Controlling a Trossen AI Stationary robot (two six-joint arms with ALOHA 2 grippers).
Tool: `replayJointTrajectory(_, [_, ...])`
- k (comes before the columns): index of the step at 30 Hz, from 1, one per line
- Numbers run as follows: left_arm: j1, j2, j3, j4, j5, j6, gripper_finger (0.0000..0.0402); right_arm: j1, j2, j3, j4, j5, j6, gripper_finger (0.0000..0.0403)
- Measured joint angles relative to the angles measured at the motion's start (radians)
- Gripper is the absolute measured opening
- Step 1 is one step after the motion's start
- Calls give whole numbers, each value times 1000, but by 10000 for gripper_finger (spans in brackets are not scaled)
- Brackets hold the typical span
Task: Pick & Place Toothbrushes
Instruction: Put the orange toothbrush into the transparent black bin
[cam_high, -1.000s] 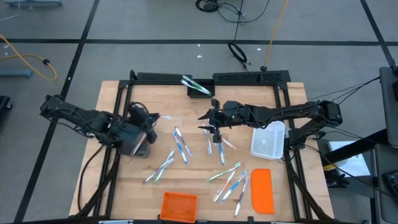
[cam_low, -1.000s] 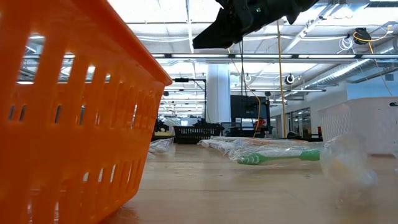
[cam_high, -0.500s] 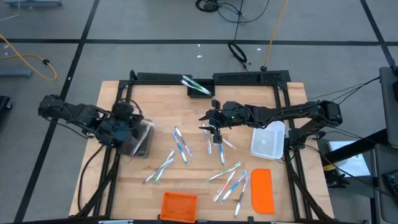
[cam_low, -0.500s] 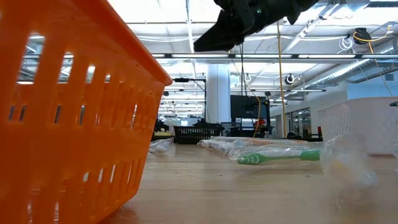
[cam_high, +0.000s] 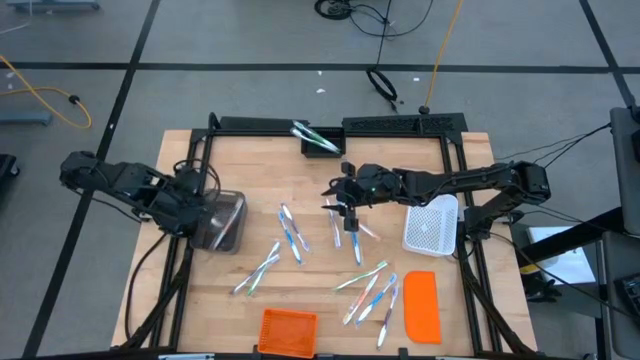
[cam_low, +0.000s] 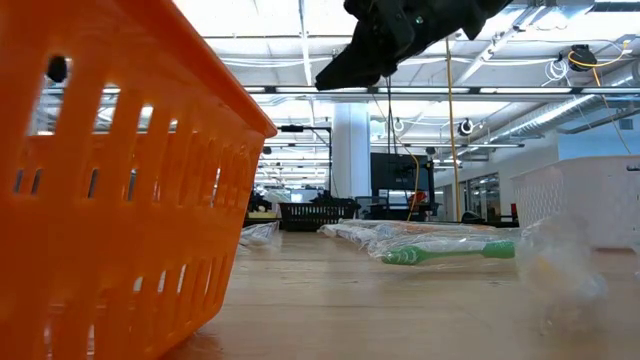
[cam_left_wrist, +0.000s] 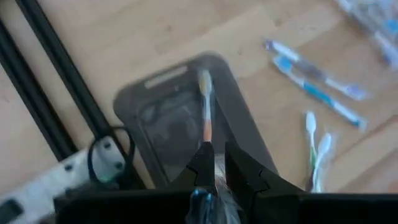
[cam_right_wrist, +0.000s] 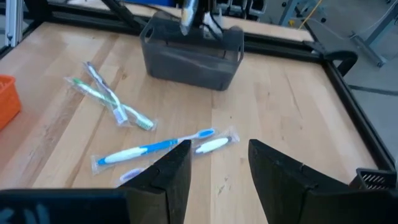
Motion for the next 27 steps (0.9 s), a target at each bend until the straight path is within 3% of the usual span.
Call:
replayJointTrajectory(9, [0,90,-59,1,119,-24,14,0,0,0,-51,-1,29,147])
replayJointTrajectory(14, [0,139,-71,4,125,-10,46,0,0,-7,-60,-1,29,146])
replayJointTrajectory(22, [0,193,-71,6,125,58,52,0,0,-83,21,0,26,146])
replayJointTrajectory(27, [0,222,-71,9,125,85,82,0,0,-111,59,0,26,144])
